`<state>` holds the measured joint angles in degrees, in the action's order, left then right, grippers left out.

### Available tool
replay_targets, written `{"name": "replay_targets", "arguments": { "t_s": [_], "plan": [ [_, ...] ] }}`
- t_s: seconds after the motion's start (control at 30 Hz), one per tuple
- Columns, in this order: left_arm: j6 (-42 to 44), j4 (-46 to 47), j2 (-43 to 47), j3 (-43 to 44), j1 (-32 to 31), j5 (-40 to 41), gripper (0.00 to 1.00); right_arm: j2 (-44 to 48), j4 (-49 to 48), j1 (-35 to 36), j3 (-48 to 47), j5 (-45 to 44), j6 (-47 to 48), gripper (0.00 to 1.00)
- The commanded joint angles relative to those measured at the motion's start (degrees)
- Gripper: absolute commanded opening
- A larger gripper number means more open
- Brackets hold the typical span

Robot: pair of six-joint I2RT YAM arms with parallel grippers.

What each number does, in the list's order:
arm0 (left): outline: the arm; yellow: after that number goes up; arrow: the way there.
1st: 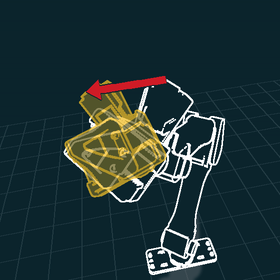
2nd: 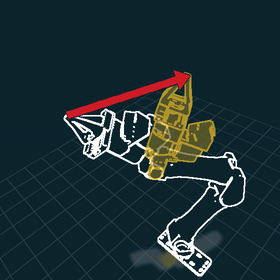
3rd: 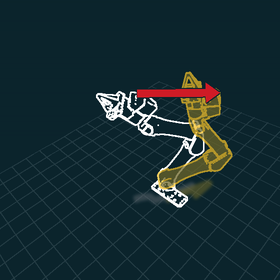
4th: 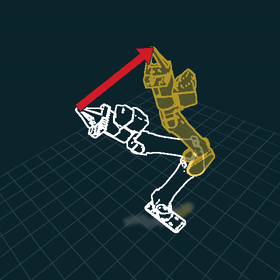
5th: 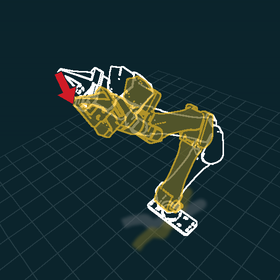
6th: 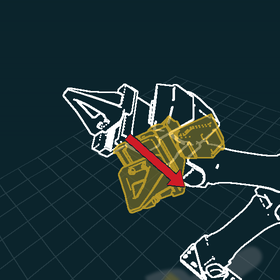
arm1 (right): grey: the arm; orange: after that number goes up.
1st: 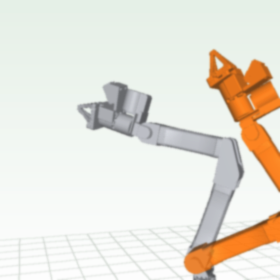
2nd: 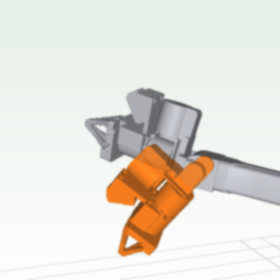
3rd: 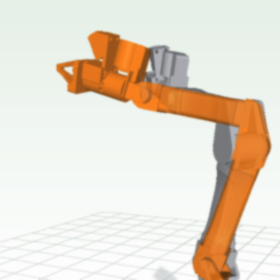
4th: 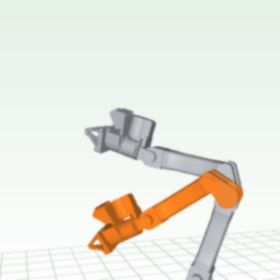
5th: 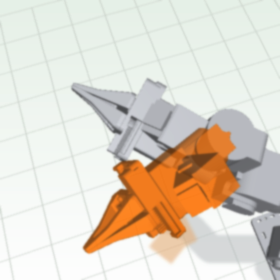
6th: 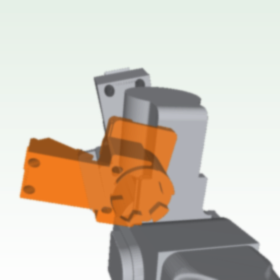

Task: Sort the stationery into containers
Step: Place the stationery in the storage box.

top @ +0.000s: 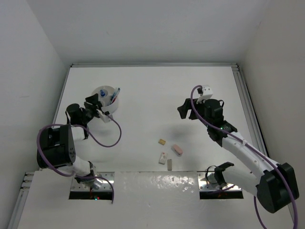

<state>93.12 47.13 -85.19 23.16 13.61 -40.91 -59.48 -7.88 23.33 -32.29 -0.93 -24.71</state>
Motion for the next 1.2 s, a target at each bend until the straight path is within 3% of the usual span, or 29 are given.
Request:
{"name": "replay_targets", "arguments": {
  "t_s": [0.0,0.4,0.63,1.0,1.17],
  "plan": [
    [0.57,2.44,1.08,-0.31,0.72,-1.9,0.42,1.74,-0.65,-0.31,-2.07,0.58,-0.6,0.77],
    [-3.91,5.95,2.66,-0.92,0.72,0.12,0.48,4.02,0.15,-0.3,-1.19,0.67,-0.78,0.77],
    [-9.1,5.69,3.71,0.66,0.72,3.55,0.42,5.52,0.58,-0.31,-1.1,0.67,-0.69,0.77],
    [-12.53,0.25,4.24,3.29,0.72,6.54,0.47,7.71,2.69,-0.22,-1.55,0.66,-0.08,0.77],
    [-8.84,-4.94,4.15,4.0,0.72,4.35,0.5,8.24,2.96,-0.22,-1.46,0.49,-0.16,0.77]
  ]
}}
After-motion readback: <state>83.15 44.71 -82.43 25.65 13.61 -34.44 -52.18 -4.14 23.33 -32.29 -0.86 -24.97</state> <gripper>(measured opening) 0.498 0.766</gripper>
